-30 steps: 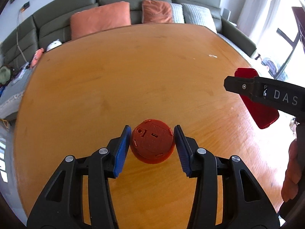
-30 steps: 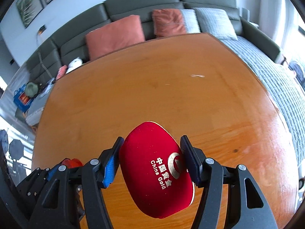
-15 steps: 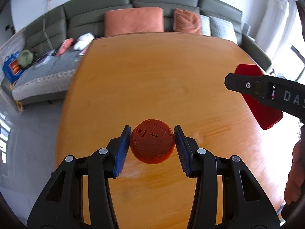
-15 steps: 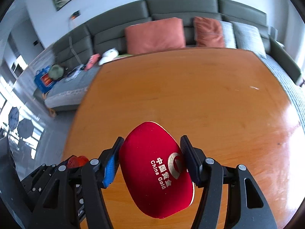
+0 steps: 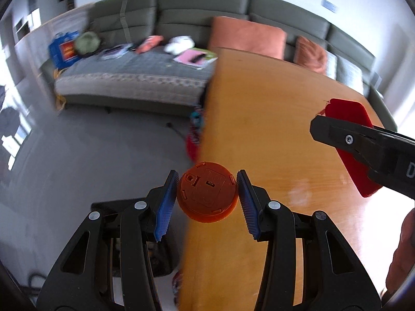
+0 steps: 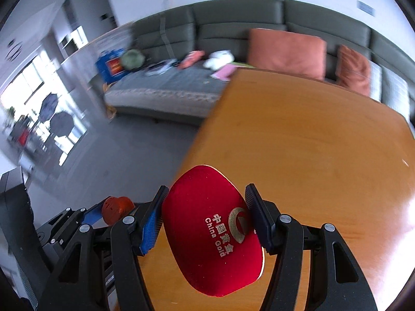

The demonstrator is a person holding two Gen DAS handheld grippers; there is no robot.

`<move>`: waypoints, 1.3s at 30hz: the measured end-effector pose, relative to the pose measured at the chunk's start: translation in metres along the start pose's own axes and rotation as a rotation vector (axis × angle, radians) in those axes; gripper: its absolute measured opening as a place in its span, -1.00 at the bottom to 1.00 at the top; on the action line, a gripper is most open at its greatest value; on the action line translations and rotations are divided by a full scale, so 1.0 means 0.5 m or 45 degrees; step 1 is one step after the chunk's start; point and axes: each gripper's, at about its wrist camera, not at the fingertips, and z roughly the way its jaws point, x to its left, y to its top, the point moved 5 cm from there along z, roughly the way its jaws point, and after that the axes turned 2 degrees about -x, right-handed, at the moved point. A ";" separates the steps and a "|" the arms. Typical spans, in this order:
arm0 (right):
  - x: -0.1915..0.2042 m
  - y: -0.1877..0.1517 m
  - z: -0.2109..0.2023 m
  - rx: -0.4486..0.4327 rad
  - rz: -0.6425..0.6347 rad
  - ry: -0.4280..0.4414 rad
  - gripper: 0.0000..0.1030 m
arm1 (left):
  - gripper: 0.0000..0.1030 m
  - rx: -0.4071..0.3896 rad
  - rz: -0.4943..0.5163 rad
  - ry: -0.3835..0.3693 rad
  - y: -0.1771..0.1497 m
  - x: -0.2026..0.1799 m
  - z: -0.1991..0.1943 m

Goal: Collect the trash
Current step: 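Carry the red lid and red cap over to the black bin, then open both tools over the black bin to drop the lid and cap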

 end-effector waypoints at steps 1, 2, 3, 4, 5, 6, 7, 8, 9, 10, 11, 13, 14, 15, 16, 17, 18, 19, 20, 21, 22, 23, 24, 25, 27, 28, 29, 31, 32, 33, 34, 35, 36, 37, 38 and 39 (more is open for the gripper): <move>0.025 0.001 0.007 0.007 -0.023 0.022 0.20 | -0.11 -0.002 -0.033 0.024 -0.008 0.031 -0.007; 0.059 -0.001 0.015 0.017 -0.052 0.052 0.20 | -0.11 -0.002 -0.054 0.040 -0.015 0.053 -0.011; 0.093 -0.004 0.023 0.028 -0.080 0.081 0.20 | -0.11 0.001 -0.081 0.061 -0.024 0.080 -0.017; 0.122 -0.005 0.032 0.039 -0.106 0.105 0.20 | -0.11 0.006 -0.105 0.083 -0.033 0.106 -0.023; 0.150 -0.007 0.039 0.048 -0.129 0.125 0.20 | -0.11 0.014 -0.134 0.111 -0.044 0.137 -0.027; 0.178 -0.009 0.047 0.058 -0.152 0.145 0.20 | -0.11 0.021 -0.165 0.139 -0.056 0.169 -0.033; 0.207 -0.013 0.056 0.070 -0.175 0.167 0.20 | -0.11 0.028 -0.198 0.165 -0.069 0.200 -0.040; 0.240 -0.017 0.067 0.083 -0.204 0.189 0.20 | -0.11 0.033 -0.222 0.184 -0.079 0.227 -0.046; 0.269 -0.021 0.077 0.094 -0.228 0.207 0.20 | -0.11 0.037 -0.245 0.204 -0.090 0.249 -0.053; 0.302 -0.024 0.091 0.109 -0.256 0.229 0.20 | -0.11 0.042 -0.265 0.226 -0.099 0.272 -0.058; 0.323 -0.027 0.098 0.118 -0.270 0.241 0.20 | -0.11 0.050 -0.290 0.253 -0.111 0.301 -0.064; 0.369 -0.033 0.118 0.139 -0.301 0.268 0.20 | -0.11 0.066 -0.327 0.289 -0.130 0.341 -0.071; 0.398 -0.035 0.132 0.152 -0.319 0.284 0.20 | -0.11 0.078 -0.350 0.313 -0.142 0.367 -0.075; 0.412 -0.036 0.139 0.158 -0.328 0.293 0.20 | -0.11 0.088 -0.368 0.332 -0.152 0.387 -0.077; 0.436 -0.036 0.153 0.168 -0.339 0.310 0.20 | -0.11 0.101 -0.387 0.350 -0.163 0.406 -0.078; 0.454 -0.039 0.162 0.174 -0.345 0.320 0.22 | -0.10 0.112 -0.402 0.363 -0.170 0.424 -0.078; 0.472 -0.039 0.174 0.185 -0.356 0.331 0.23 | -0.10 0.123 -0.417 0.375 -0.175 0.442 -0.076; 0.492 -0.036 0.190 0.196 -0.378 0.309 0.28 | -0.04 0.140 -0.439 0.388 -0.185 0.462 -0.075; 0.502 -0.034 0.199 0.196 -0.389 0.296 0.33 | 0.46 0.162 -0.454 0.402 -0.189 0.479 -0.070; 0.514 -0.033 0.208 0.200 -0.405 0.290 0.33 | 0.82 0.185 -0.472 0.429 -0.198 0.495 -0.070; 0.524 -0.029 0.216 0.204 -0.412 0.293 0.34 | 0.88 0.193 -0.489 0.466 -0.203 0.512 -0.069; 0.525 -0.032 0.215 0.203 -0.410 0.295 0.34 | 0.88 0.184 -0.503 0.495 -0.206 0.528 -0.073; 0.527 -0.031 0.217 0.203 -0.409 0.298 0.34 | 0.88 0.186 -0.517 0.504 -0.209 0.541 -0.075; 0.527 -0.032 0.219 0.209 -0.406 0.302 0.34 | 0.88 0.190 -0.522 0.505 -0.210 0.556 -0.073; 0.531 -0.035 0.224 0.216 -0.398 0.304 0.34 | 0.88 0.194 -0.531 0.517 -0.210 0.570 -0.073; 0.531 -0.034 0.226 0.220 -0.393 0.304 0.34 | 0.88 0.195 -0.532 0.520 -0.212 0.575 -0.074; 0.531 -0.035 0.230 0.227 -0.388 0.306 0.34 | 0.88 0.195 -0.536 0.520 -0.212 0.579 -0.074; 0.530 -0.037 0.233 0.232 -0.383 0.306 0.34 | 0.88 0.196 -0.538 0.518 -0.212 0.583 -0.073; 0.526 -0.038 0.232 0.231 -0.381 0.305 0.34 | 0.88 0.197 -0.536 0.517 -0.213 0.583 -0.072; 0.522 -0.038 0.232 0.230 -0.379 0.302 0.34 | 0.88 0.198 -0.532 0.516 -0.212 0.583 -0.071; 0.518 -0.038 0.232 0.230 -0.376 0.300 0.34 | 0.88 0.198 -0.529 0.513 -0.211 0.580 -0.069; 0.513 -0.037 0.231 0.232 -0.368 0.299 0.34 | 0.88 0.199 -0.523 0.509 -0.211 0.577 -0.068; 0.507 -0.037 0.229 0.232 -0.361 0.295 0.34 | 0.88 0.199 -0.517 0.506 -0.210 0.576 -0.065; 0.506 -0.037 0.227 0.232 -0.357 0.292 0.34 | 0.88 0.199 -0.508 0.501 -0.208 0.572 -0.064; 0.500 -0.036 0.225 0.231 -0.351 0.288 0.34 | 0.88 0.199 -0.501 0.498 -0.204 0.568 -0.059; 0.493 -0.035 0.221 0.229 -0.342 0.285 0.34 | 0.88 0.199 -0.493 0.495 -0.202 0.564 -0.058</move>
